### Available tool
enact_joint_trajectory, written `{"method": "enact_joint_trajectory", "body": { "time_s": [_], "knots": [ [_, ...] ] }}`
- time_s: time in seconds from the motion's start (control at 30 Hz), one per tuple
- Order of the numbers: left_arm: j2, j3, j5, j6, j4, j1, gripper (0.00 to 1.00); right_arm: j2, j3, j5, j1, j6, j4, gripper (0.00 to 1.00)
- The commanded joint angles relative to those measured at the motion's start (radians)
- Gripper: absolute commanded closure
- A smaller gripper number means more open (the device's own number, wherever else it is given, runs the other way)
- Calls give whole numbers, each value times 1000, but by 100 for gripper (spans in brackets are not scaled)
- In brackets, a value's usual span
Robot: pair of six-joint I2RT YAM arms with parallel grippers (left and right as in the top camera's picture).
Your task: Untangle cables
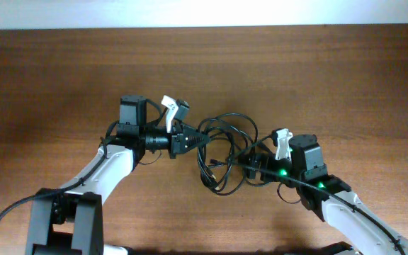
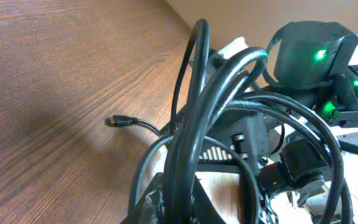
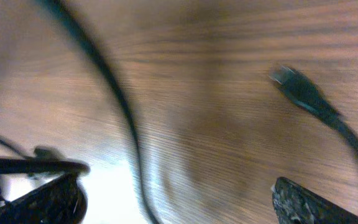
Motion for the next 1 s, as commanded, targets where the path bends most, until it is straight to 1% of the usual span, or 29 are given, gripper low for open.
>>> {"method": "enact_joint_trajectory", "body": {
  "time_s": [0.0,0.07,0.17,0.33,0.5,0.67,0.77,0.8,0.83,0.97],
  "knots": [
    [3,1,44,19,3,-3,100,5,1,131,5,-3,-43,1],
    [3,1,38,43,2,-3,100,5,1,154,4,-4,-64,1],
    [3,1,33,46,2,3,100,5,1,156,3,-3,-69,1],
    [3,1,35,45,-19,51,100,4,1,163,3,12,-68,1],
    [3,1,35,46,-20,56,100,4,1,124,5,11,-48,1],
    [3,1,6,45,-16,56,100,4,1,79,5,11,-17,1],
    [3,1,-48,44,-16,56,100,4,1,37,5,11,8,1],
    [3,1,-76,32,-16,56,100,4,1,21,5,11,21,1],
    [3,1,-121,-6,-16,56,100,4,1,11,5,11,32,1],
    [3,1,-179,-50,-16,56,100,4,1,-1,4,11,42,1]
  ]
}}
